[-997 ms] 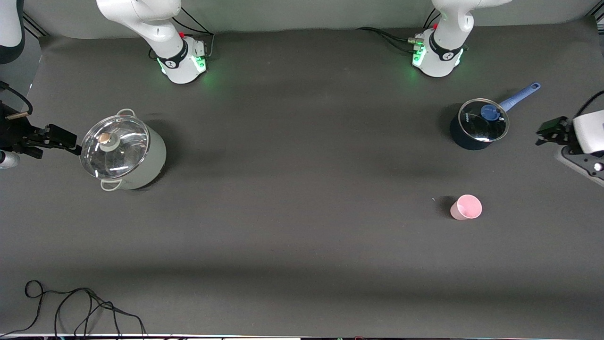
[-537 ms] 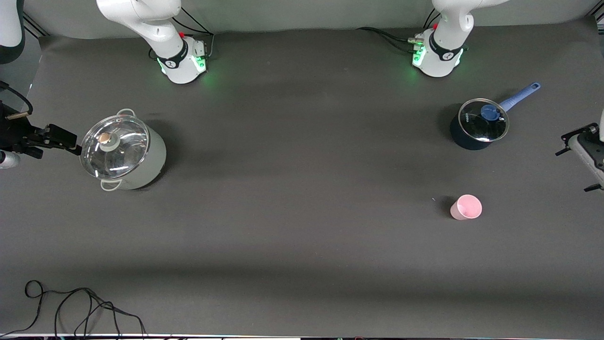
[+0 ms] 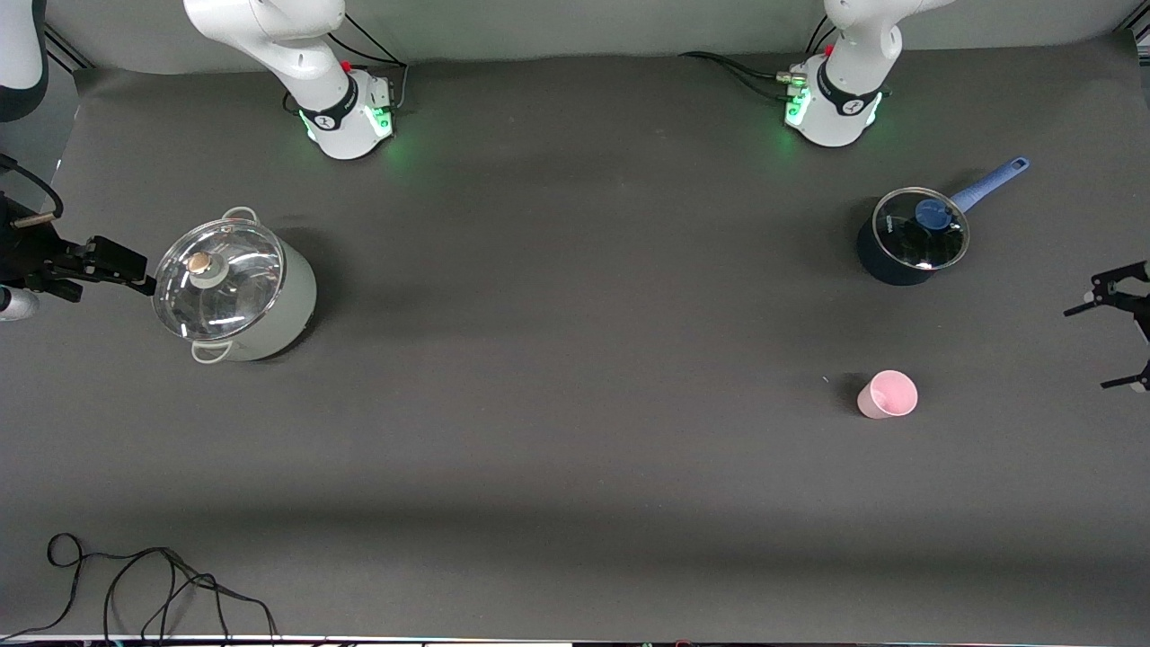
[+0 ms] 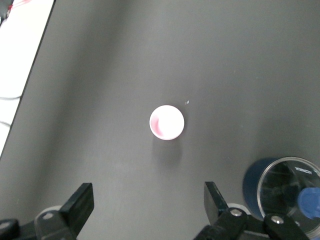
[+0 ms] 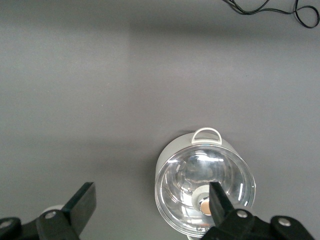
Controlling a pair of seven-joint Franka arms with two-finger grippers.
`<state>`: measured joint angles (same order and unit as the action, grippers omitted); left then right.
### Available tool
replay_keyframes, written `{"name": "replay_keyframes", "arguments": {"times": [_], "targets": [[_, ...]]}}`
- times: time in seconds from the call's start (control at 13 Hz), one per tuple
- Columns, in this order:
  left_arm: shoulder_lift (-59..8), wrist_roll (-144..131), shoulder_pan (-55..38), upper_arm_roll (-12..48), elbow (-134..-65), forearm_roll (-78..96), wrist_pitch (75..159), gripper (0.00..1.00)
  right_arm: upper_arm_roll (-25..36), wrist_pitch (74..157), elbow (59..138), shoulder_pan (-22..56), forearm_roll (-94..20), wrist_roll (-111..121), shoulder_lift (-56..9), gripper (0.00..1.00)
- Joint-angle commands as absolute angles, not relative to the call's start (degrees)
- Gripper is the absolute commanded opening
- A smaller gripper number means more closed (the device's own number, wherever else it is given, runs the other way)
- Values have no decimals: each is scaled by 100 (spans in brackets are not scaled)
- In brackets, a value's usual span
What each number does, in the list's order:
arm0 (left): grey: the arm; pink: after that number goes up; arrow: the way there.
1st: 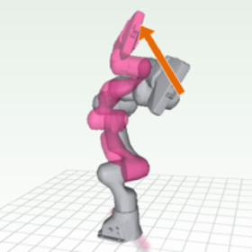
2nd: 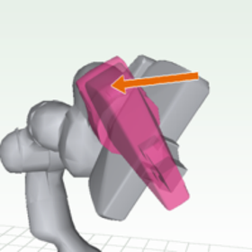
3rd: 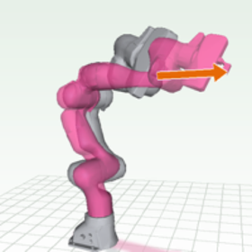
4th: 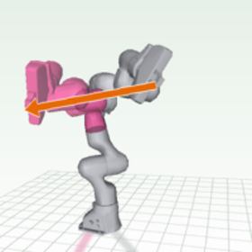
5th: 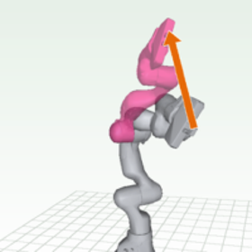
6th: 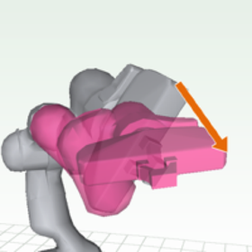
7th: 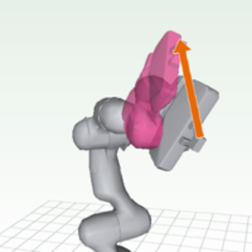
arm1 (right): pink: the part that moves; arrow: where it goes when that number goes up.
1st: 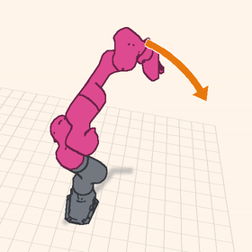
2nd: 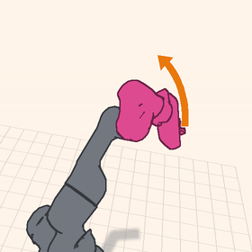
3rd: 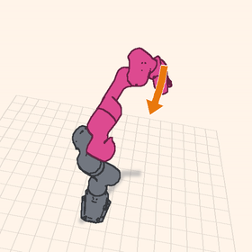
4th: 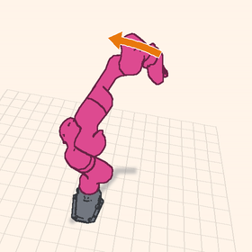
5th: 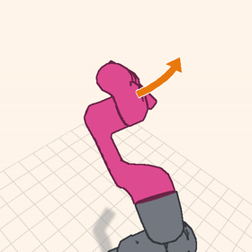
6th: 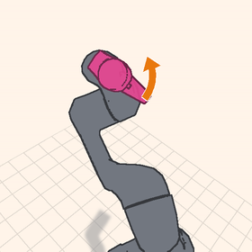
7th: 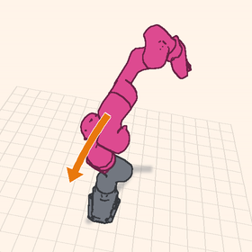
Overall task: Transfer pink cup from left to right arm
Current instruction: 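Move the left gripper down toward the pink cup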
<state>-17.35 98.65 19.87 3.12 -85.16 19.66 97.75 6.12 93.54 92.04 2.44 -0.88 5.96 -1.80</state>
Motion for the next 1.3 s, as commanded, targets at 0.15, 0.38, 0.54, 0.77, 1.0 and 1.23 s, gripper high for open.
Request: {"name": "replay_keyframes", "arguments": {"times": [0.15, 0.38, 0.54, 0.77, 1.0, 1.23], "targets": [[-2450, 11379, 2592, 369, -8403, 2986, 9800, 98, 606, 9343, 9132, 272, -26, 457, -193, 100], [-3074, 12170, 2865, 369, -8332, 3584, 9773, 98, 606, 9360, 9114, 272, -35, 457, -202, 100], [-3487, 12689, 2997, 378, -8341, 4049, 9756, 98, 606, 9360, 9114, 272, -26, 466, -202, 100], [-4041, 13568, 3050, 378, -8376, 4691, 9730, 98, 606, 9360, 9123, 272, -26, 457, -211, 100], [-4429, 14009, 3067, 387, -8385, 4939, 9712, 98, 606, 9360, 9123, 264, -35, 466, -211, 100], [-5008, 14483, 3059, 387, -8385, 5368, 9712, 98, 606, 9360, 9123, 272, -26, 466, -211, 100]]}}
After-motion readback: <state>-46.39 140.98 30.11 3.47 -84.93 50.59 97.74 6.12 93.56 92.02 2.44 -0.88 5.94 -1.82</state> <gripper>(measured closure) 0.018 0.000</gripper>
